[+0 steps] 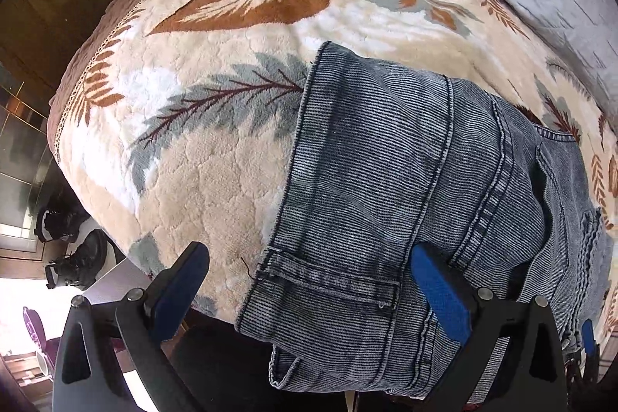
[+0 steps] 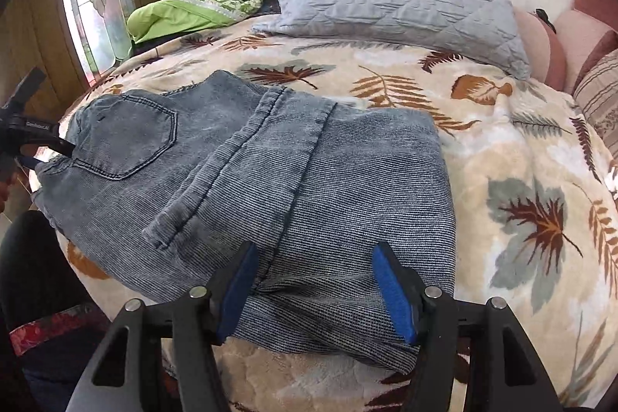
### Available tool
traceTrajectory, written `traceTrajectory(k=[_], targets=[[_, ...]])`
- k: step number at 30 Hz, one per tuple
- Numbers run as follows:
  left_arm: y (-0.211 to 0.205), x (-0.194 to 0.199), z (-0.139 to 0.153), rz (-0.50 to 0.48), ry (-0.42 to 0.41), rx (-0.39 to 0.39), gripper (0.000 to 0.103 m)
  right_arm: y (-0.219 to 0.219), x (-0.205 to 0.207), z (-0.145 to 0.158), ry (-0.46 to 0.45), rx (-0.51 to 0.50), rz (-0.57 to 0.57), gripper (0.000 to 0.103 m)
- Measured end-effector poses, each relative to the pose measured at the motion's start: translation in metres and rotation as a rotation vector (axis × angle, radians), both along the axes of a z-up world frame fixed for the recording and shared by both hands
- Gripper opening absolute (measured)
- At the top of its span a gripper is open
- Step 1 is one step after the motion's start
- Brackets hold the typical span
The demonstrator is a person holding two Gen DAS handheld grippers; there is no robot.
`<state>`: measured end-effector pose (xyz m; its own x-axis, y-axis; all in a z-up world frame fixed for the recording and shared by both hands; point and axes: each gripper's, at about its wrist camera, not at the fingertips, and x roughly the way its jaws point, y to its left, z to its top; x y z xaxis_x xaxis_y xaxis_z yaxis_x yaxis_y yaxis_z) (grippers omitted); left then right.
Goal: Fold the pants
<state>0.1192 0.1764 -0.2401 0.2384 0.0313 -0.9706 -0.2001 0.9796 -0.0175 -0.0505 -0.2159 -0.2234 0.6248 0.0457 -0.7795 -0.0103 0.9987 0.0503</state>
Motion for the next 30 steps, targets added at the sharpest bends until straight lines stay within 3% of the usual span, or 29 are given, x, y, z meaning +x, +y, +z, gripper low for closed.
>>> traceTrajectory(k=[6,11,18,24,30], targets=[[0.004,-0.011,0.016,-0.048,-0.053,0.025,0.103,-0.007,-0.004,0.004,-0.019,0.049,-0.007,0.065],[0.009,-0.02,0.031,-0.071,-0.084,0.019,0.103,-0.015,-0.012,0.019,-0.09,0.06,-0.036,0.065],[0.021,-0.04,0.033,-0.044,-0.067,-0.008,0.103,-0.037,-0.023,0.039,-0.168,0.09,-0.117,0.065],[0.038,-0.048,0.024,0.008,-0.058,-0.086,0.103,-0.032,-0.019,0.036,-0.152,0.074,-0.107,0.065],[0.033,-0.048,0.017,-0.017,-0.048,-0.163,0.103,-0.024,-0.02,0.03,-0.135,0.055,-0.088,0.065]])
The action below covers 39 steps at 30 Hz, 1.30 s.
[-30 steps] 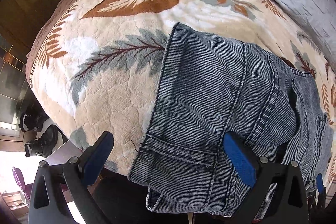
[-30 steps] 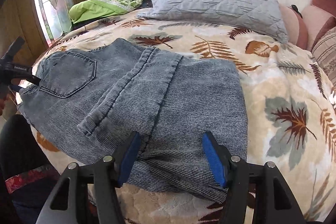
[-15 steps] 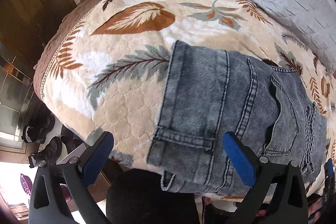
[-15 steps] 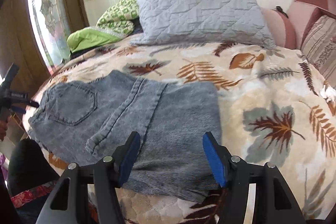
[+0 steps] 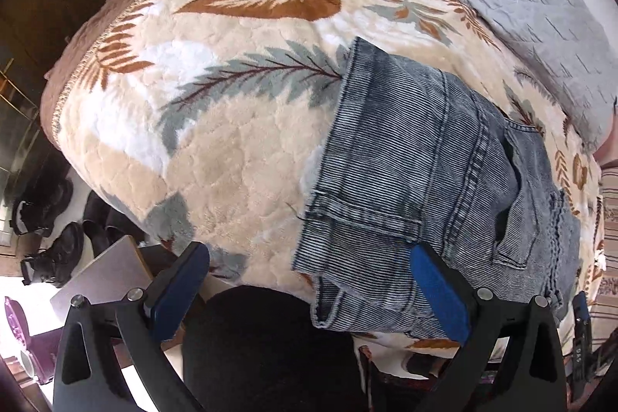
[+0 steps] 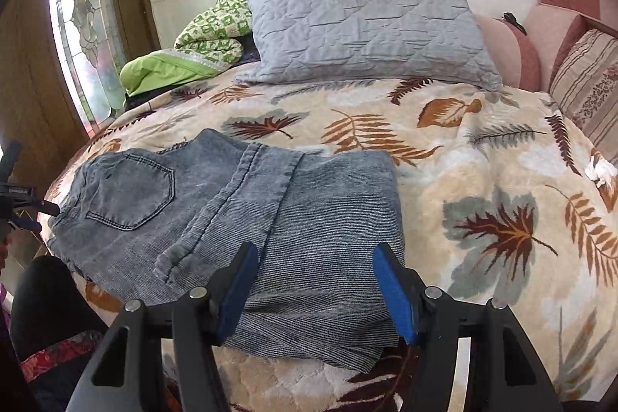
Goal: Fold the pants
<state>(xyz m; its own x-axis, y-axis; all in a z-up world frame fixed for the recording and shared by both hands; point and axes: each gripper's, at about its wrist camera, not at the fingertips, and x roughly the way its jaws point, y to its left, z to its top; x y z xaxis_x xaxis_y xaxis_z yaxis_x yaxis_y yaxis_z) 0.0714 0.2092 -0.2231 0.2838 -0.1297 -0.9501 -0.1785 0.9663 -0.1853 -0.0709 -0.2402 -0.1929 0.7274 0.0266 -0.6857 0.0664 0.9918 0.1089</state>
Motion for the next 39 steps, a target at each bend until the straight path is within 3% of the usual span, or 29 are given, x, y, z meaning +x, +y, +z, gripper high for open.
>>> traceTrajectory(k=[4,7,9,14,16,18,24,31,39], targets=[[-0.011,0.001,-0.007,-0.038,0.029,-0.056,0.101,0.0,0.001,-0.003,0.011,0.0,0.0,0.065],[-0.017,0.001,-0.015,-0.048,0.058,-0.088,0.087,0.001,0.002,-0.003,0.013,-0.002,0.005,0.065],[-0.02,0.001,-0.021,-0.042,0.079,-0.122,0.07,0.002,0.002,-0.003,0.011,-0.001,0.009,0.065],[-0.029,0.003,-0.024,-0.043,0.077,-0.121,0.06,0.001,0.004,-0.003,0.013,0.007,0.008,0.065],[-0.032,0.003,-0.021,-0.04,0.063,-0.128,0.051,-0.001,0.004,-0.003,0.012,0.023,0.003,0.065],[-0.036,0.003,-0.016,-0.04,0.038,-0.119,0.035,-0.002,0.004,-0.001,0.005,0.036,-0.001,0.065],[-0.054,-0.002,0.017,-0.063,-0.048,-0.052,0.019,-0.008,0.004,0.004,-0.014,0.062,-0.008,0.065],[-0.111,-0.013,0.087,-0.184,-0.222,0.059,0.016,-0.02,0.001,0.012,-0.039,0.112,-0.044,0.065],[-0.193,-0.022,0.161,-0.385,-0.377,0.084,0.016,-0.049,-0.005,0.026,-0.099,0.172,-0.143,0.065]])
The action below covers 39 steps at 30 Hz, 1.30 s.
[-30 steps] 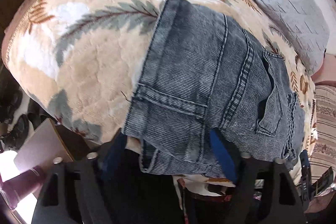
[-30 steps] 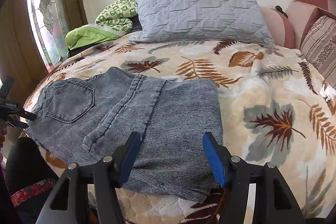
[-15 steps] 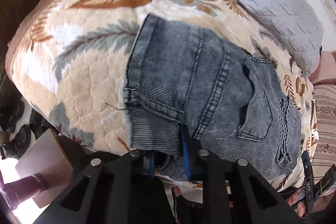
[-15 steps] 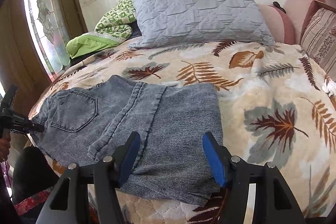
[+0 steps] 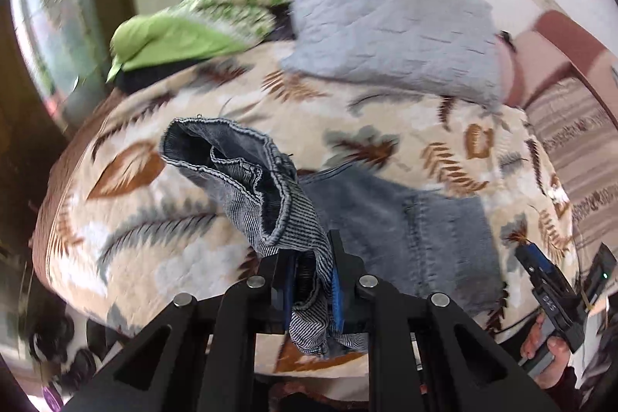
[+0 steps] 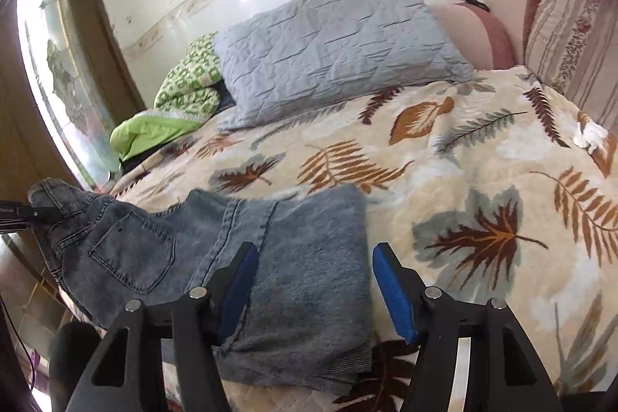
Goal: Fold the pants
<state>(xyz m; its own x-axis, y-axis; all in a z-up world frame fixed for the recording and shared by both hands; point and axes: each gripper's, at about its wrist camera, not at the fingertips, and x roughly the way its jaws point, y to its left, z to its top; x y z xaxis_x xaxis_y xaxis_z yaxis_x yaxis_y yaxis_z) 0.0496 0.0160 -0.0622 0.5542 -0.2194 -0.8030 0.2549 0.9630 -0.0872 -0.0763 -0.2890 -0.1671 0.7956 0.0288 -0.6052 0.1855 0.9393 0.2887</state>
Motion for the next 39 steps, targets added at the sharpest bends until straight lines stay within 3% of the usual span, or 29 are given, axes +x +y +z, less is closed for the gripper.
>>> traceTrajectory(k=[4,8,12,16,18,20,22,24,25,27,33,37,39], targets=[[-0.057,-0.011,0.023,-0.131,-0.036,0.015,0.013,-0.021,-0.006,0.007,-0.032,0.041,-0.063,0.065],[-0.128,-0.025,0.025,-0.287,-0.036,0.035,0.01,-0.05,-0.014,0.012,-0.061,0.09,-0.154,0.065],[-0.202,-0.041,0.005,-0.432,-0.005,0.05,0.01,-0.083,-0.026,0.013,-0.081,0.143,-0.274,0.065],[-0.248,-0.031,-0.048,-0.494,0.097,0.067,0.013,-0.104,-0.034,0.009,-0.077,0.164,-0.359,0.066],[-0.246,-0.026,-0.064,-0.489,0.188,0.017,0.013,-0.108,-0.036,0.008,-0.069,0.167,-0.37,0.066],[-0.238,-0.028,-0.055,-0.503,0.186,-0.052,0.013,-0.109,-0.036,0.007,-0.06,0.163,-0.365,0.066],[-0.225,-0.035,-0.027,-0.535,0.073,-0.068,0.017,-0.107,-0.034,0.006,-0.05,0.158,-0.35,0.065],[-0.209,-0.037,-0.001,-0.526,-0.05,-0.056,0.047,-0.103,-0.031,0.004,-0.043,0.159,-0.339,0.065],[-0.199,-0.037,0.007,-0.506,-0.107,-0.032,0.053,-0.101,-0.029,0.004,-0.042,0.16,-0.327,0.066],[-0.182,-0.03,0.01,-0.458,-0.169,0.031,0.057,-0.093,-0.025,0.005,-0.046,0.151,-0.29,0.065],[-0.143,0.01,-0.059,-0.314,-0.012,0.156,0.057,-0.055,0.001,0.009,-0.032,0.159,-0.086,0.065],[-0.133,0.033,-0.084,-0.252,0.004,0.184,0.056,-0.025,0.037,0.015,0.013,0.1,0.045,0.065],[-0.131,0.049,-0.09,-0.24,0.022,0.182,0.056,-0.018,0.061,0.016,0.048,0.117,0.088,0.065]])
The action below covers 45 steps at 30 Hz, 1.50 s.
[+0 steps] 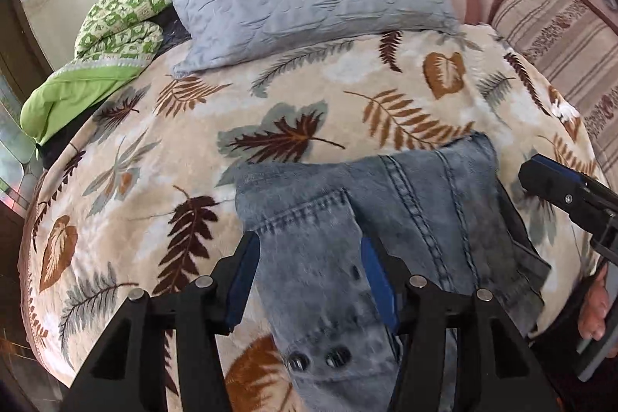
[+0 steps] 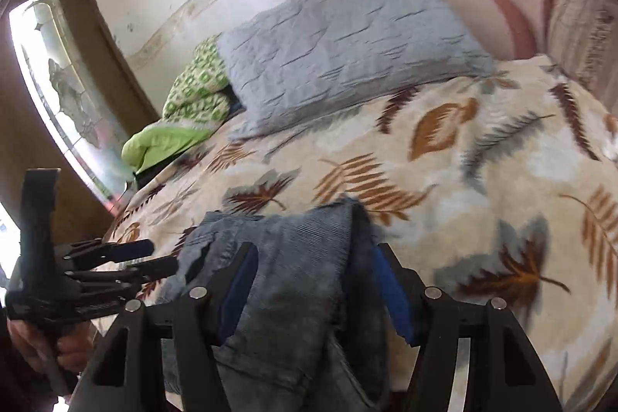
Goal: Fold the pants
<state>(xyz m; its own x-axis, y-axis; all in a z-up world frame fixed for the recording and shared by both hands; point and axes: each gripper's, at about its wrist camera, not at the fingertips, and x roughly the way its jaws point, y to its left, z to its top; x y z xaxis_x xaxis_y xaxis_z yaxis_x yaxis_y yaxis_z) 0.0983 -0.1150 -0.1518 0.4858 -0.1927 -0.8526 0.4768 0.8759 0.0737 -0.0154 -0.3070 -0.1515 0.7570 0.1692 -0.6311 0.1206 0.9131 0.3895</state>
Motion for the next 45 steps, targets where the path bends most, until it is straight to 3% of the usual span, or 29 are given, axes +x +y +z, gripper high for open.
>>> traceTrajectory(k=[5,7,9,10,15,17,20,25,28,31,34,38,41,45], targets=[[-0.001,0.031,-0.026,0.046,0.068,0.038,0.056,0.007,0.057,-0.008,0.105,0.105,0.074,0.065],[-0.006,0.037,-0.045,0.045,0.12,0.072,0.056,0.011,0.076,-0.03,0.195,0.103,0.086,0.063],[-0.009,0.036,-0.055,0.033,0.121,0.083,0.057,0.012,0.088,-0.061,0.324,0.057,0.074,0.063],[-0.008,0.034,-0.054,0.033,0.11,0.083,0.057,0.008,0.088,-0.075,0.35,0.092,0.06,0.063],[0.01,0.016,-0.034,0.03,0.102,0.029,0.056,0.002,0.06,-0.061,0.296,0.108,0.051,0.063],[0.02,0.001,-0.021,0.008,0.099,-0.032,0.056,0.006,0.041,-0.048,0.265,0.06,0.066,0.063],[0.028,-0.032,-0.012,-0.047,0.071,-0.045,0.056,0.014,0.014,-0.036,0.228,0.022,0.095,0.063],[0.034,-0.072,-0.036,-0.095,0.044,-0.008,0.057,0.026,-0.022,-0.046,0.242,-0.022,0.11,0.063],[0.034,-0.074,-0.058,-0.08,0.053,0.009,0.059,0.03,-0.029,-0.068,0.264,-0.062,0.098,0.063],[0.039,-0.065,-0.054,-0.055,0.101,-0.019,0.063,0.043,-0.031,-0.065,0.25,-0.161,0.106,0.063],[0.047,-0.062,-0.038,-0.037,0.088,-0.041,0.063,0.039,-0.033,-0.055,0.248,-0.131,0.112,0.063],[0.053,-0.068,-0.016,-0.024,0.013,-0.048,0.063,0.036,-0.044,-0.027,0.132,-0.11,0.122,0.063],[0.054,-0.073,-0.013,-0.017,0.01,-0.054,0.064,0.043,-0.042,-0.015,0.097,-0.101,0.142,0.062],[0.047,-0.081,-0.025,-0.019,0.055,-0.026,0.072,0.058,-0.037,-0.016,0.106,-0.126,0.148,0.042]])
